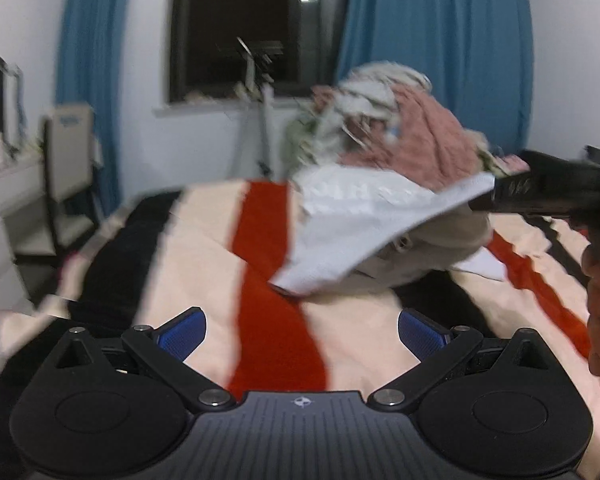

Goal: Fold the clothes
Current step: 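Reach the right gripper to the white T-shirt and grasp its edge, then lift the T-shirt with the right gripper and shake it out in the air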

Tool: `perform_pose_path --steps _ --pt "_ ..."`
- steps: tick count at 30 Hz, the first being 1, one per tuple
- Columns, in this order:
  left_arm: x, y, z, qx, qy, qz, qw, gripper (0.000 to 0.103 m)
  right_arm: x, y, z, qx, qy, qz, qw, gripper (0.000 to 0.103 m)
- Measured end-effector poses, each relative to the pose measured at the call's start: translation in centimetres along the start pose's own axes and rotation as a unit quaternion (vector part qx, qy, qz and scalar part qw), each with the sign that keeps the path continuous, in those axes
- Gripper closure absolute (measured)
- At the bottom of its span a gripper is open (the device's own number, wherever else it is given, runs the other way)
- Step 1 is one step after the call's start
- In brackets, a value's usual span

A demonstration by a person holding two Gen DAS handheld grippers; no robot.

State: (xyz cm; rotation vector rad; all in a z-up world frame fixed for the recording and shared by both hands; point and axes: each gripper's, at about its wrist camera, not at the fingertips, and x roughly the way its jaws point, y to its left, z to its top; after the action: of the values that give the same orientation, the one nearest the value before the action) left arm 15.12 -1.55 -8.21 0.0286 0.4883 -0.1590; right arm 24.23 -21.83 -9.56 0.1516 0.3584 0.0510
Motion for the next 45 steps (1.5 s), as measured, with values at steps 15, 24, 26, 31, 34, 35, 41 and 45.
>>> perform_pose_path --steps 15,24,26,31,34,35,41,45 --pt "12.5 -4.5 3.8 0.017 -0.117 0.142 0.9828 0.0 1.8 -6.0 0.5 0.133 -0.008 0.036 0.99 0.088" --pt "6.4 -0.1 6.5 -0.045 -0.172 0.162 0.9705 0.0 -1.8 -3.1 2.3 0.055 -0.111 0.039 0.992 0.089" --pt "5.0 0.9 7.1 -0.059 -0.185 0.167 0.9668 0.0 -4.4 -2.5 3.0 0.039 -0.137 0.037 0.989 0.089" --pt "-4.1 0.0 8.4 -0.013 -0.229 0.135 0.964 0.0 -11.8 -2.9 4.7 0.046 -0.192 0.037 0.98 0.089" --pt "-9.9 -0.8 8.9 0.019 -0.251 0.112 0.9613 0.0 -16.0 -3.9 4.5 0.079 -0.203 0.042 0.975 0.089" --pt "-11.4 -1.0 8.5 0.024 -0.246 0.102 0.9636 0.0 -17.1 -4.0 4.1 0.082 -0.2 0.042 0.975 0.089" --pt "-14.7 -1.5 3.4 0.033 -0.175 0.07 0.9815 0.0 -18.9 -4.3 -0.2 0.086 -0.105 0.026 0.99 0.087" --pt "-14.1 -0.8 0.4 0.024 -0.134 0.065 0.9886 0.0 -15.8 -4.1 -2.9 0.099 -0.002 0.026 0.995 0.078"
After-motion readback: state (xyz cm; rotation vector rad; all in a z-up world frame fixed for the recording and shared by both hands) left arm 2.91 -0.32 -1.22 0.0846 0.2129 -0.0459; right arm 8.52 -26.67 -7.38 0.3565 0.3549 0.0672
